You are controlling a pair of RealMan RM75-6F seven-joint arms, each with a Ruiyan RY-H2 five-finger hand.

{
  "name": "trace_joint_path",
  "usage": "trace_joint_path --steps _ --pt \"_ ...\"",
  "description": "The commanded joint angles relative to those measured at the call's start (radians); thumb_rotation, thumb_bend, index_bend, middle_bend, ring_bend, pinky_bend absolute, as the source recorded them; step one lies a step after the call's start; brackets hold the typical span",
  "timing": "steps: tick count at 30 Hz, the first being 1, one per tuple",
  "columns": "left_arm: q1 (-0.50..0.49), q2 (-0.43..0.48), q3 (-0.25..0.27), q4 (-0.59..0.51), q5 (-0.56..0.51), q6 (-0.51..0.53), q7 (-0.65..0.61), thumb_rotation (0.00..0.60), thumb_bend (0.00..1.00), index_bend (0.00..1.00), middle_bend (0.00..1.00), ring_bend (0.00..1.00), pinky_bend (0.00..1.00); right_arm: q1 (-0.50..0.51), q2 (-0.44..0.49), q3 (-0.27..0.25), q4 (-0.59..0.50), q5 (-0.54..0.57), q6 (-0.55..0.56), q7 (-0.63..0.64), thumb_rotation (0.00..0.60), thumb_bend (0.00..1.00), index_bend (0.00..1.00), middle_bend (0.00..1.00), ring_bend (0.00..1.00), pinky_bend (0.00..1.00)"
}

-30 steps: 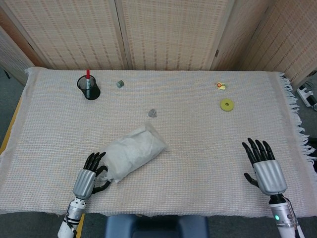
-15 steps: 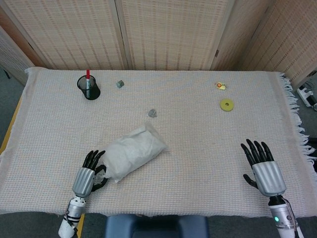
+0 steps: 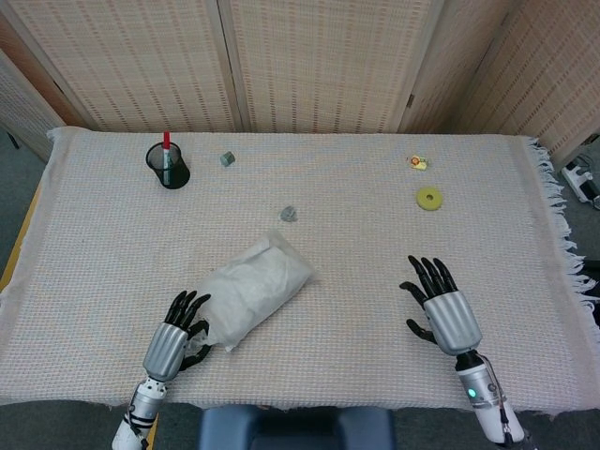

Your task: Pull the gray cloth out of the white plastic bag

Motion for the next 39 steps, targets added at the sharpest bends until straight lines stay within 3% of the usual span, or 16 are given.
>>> trace_joint_path --steps 1,6,13,24,39 --pt "-0.006 -0.003 -0.003 -0.004 -0.003 -0.007 0.010 0.600 0.60 0.78 0.17 0.00 0.03 0.083 -0.145 0.064 0.123 0.030 -0.056 -0.018 0.600 0.13 0.37 0.00 0.00 0.00" --pt "-0.017 0.006 -0.009 -0.022 -0.004 -0.008 0.026 0.600 0.60 0.78 0.17 0.00 0.03 0.166 -0.308 0.121 0.293 0.071 -0.097 0.040 0.600 0.13 0.41 0.00 0.00 0.00" --pt "-0.026 0.030 -0.014 -0.059 -0.005 -0.005 0.034 0.600 0.61 0.78 0.17 0.00 0.03 0.262 -0.436 0.175 0.430 0.124 -0.153 0.056 0.600 0.14 0.43 0.00 0.00 0.00" --pt "-0.033 0.057 -0.019 -0.104 -0.007 -0.002 0.045 0.600 0.61 0.78 0.17 0.00 0.03 0.360 -0.531 0.218 0.494 0.199 -0.235 0.040 0.600 0.28 0.44 0.00 0.00 0.00" --pt "-0.039 0.085 -0.027 -0.137 -0.014 -0.003 0.050 0.600 0.61 0.78 0.17 0.00 0.03 0.439 -0.618 0.248 0.612 0.257 -0.249 0.039 0.600 0.29 0.44 0.00 0.00 0.00"
